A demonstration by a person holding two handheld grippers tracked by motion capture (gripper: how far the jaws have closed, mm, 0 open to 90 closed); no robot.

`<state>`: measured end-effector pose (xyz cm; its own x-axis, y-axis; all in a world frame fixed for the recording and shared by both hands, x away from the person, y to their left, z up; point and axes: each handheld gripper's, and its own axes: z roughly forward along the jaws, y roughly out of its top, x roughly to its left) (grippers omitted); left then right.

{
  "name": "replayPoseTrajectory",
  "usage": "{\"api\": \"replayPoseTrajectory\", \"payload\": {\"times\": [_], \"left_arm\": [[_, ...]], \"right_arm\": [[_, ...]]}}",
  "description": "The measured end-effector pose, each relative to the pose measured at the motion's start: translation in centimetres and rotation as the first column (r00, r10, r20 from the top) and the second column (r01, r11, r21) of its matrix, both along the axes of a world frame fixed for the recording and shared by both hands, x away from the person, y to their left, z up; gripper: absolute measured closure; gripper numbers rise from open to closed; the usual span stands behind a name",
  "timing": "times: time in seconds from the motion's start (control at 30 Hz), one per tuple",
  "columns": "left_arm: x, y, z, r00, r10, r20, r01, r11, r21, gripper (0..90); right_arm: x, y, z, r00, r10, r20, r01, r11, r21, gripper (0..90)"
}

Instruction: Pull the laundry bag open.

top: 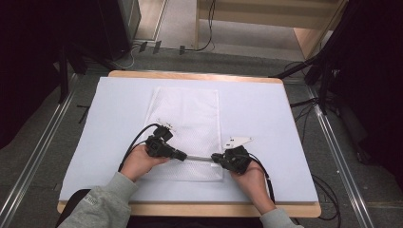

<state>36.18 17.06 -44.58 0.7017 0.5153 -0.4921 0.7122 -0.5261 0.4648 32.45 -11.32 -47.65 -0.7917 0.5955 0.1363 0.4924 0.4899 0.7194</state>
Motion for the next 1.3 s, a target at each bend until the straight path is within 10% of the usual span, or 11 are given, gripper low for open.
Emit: {"api": "replayPoseTrajectory", "payload": {"times": [1.3], "left_arm": [[-0.2,3.0,0.5,0.9995,0.026,-0.021,-0.025,0.9995,0.021,88.1]], "right_arm": [[0.2,0.0,0.0,1.0000,0.008,-0.004,-0.008,1.0000,-0.001,88.1]]}}
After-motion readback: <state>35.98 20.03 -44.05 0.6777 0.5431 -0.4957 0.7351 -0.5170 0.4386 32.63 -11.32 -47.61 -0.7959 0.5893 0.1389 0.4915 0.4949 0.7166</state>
